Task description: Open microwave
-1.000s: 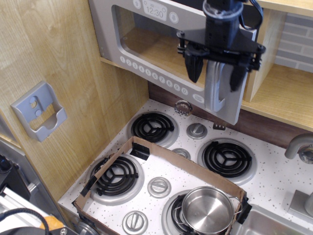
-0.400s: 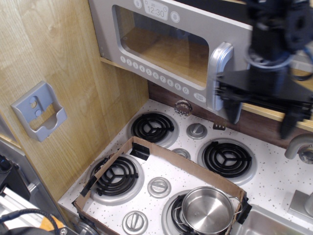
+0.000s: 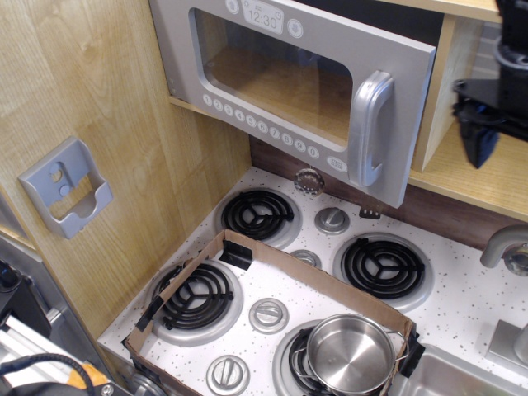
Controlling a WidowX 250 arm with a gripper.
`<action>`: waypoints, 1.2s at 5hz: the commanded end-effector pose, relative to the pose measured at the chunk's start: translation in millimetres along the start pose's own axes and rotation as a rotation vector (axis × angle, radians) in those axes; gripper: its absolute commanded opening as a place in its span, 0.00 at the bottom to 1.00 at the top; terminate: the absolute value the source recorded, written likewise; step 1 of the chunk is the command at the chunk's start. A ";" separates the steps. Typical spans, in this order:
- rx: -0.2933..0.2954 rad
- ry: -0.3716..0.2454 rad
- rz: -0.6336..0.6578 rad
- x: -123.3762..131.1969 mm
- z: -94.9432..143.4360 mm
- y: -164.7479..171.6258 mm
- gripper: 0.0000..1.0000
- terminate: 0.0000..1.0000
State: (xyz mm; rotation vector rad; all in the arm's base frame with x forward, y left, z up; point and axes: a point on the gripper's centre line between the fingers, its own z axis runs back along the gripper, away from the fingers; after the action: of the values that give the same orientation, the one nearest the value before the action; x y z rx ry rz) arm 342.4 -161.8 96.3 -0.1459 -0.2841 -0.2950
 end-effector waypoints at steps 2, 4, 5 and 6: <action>-0.053 -0.089 -0.281 25.6 3.5 21.0 1.00 0.00; -0.010 -0.077 -0.276 9.5 6.9 54.6 1.00 0.00; 0.028 -0.011 -0.086 -9.3 18.2 46.0 1.00 0.00; 0.071 0.016 0.029 -32.0 28.0 41.1 1.00 0.00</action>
State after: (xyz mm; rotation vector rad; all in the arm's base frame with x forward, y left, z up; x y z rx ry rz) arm 320.8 -100.6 85.2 -0.0656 -0.2108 -0.2479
